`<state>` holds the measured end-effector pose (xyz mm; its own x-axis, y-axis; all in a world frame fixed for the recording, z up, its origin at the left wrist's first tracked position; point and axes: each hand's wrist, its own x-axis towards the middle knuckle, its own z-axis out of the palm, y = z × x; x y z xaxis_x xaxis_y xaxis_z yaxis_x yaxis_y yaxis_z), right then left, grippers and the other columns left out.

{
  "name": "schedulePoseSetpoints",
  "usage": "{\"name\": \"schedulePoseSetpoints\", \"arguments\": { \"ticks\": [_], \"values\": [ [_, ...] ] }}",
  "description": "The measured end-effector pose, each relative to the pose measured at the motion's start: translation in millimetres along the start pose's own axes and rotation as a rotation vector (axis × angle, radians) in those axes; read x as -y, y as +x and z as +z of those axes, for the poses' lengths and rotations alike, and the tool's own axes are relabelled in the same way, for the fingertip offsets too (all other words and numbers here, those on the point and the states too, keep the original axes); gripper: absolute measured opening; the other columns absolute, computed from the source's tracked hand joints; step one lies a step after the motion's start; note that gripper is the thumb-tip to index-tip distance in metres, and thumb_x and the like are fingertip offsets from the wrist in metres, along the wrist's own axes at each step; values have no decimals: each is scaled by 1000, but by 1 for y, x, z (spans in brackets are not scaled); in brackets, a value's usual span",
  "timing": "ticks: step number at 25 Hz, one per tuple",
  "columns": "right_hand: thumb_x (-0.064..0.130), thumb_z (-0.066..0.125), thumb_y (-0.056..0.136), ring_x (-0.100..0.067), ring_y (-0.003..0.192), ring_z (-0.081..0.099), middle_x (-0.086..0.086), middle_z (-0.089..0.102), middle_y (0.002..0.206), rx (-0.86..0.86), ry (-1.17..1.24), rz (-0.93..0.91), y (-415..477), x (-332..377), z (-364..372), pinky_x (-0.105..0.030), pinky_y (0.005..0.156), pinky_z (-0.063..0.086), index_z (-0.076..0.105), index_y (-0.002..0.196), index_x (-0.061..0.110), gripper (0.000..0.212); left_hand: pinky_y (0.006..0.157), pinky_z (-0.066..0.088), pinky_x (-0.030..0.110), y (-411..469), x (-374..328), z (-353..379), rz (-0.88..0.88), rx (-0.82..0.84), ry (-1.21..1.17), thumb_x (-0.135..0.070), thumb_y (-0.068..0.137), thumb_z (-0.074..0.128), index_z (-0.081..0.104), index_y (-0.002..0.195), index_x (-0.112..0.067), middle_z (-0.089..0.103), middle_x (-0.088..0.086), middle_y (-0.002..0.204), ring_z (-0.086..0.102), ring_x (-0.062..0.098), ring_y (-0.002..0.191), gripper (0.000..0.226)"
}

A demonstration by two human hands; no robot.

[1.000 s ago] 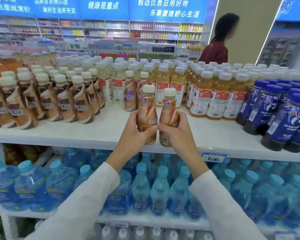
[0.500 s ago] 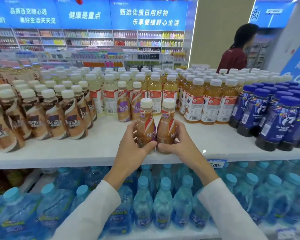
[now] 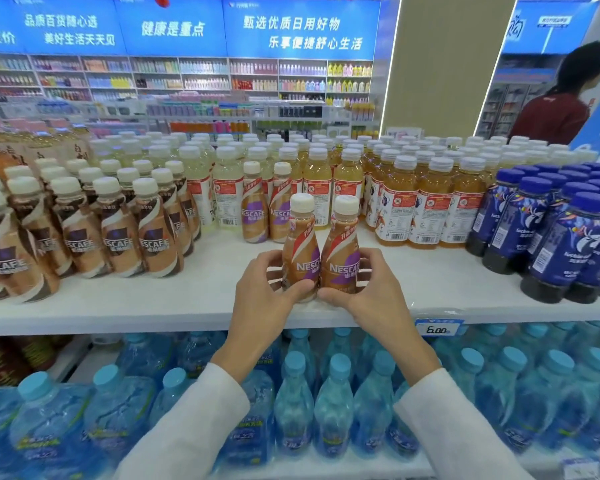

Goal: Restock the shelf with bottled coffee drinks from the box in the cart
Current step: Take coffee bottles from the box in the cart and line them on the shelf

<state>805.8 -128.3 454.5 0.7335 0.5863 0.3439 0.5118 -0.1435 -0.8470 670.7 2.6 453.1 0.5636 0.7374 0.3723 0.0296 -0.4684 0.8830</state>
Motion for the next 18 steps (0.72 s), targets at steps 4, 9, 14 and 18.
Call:
{"name": "schedulePoseSetpoints", "arguments": {
  "ticks": [4,9,14,18],
  "values": [
    [47,93,62,1,104,61,21,61,116,-9,14,-2,-5,0,-2,-26,88,56,50,125,37,77,76,50,5,-2,0,1,0,14,-12,-31,82,84,58,133,-29,64,-19,117,63,-6,102,57],
    [47,92,64,-3,103,60,16,60,116,-179,-25,10,-13,3,9,-25,86,53,46,120,39,74,77,46,0,1,-2,1,-39,104,-48,-21,92,75,48,133,-35,59,-19,121,58,-11,100,51],
    [46,91,67,-1,109,59,16,57,124,-112,34,20,-15,-2,3,-22,88,53,46,129,35,77,83,51,16,-4,-3,9,-46,-4,8,-44,73,90,48,129,-32,58,-14,124,61,3,106,71],
    [34,88,76,4,102,62,22,63,113,-110,46,28,-16,-4,2,-15,82,52,51,121,43,59,74,48,10,3,-3,9,-65,2,-18,-31,77,88,55,130,-29,65,-15,116,64,0,99,62]
  ]
}}
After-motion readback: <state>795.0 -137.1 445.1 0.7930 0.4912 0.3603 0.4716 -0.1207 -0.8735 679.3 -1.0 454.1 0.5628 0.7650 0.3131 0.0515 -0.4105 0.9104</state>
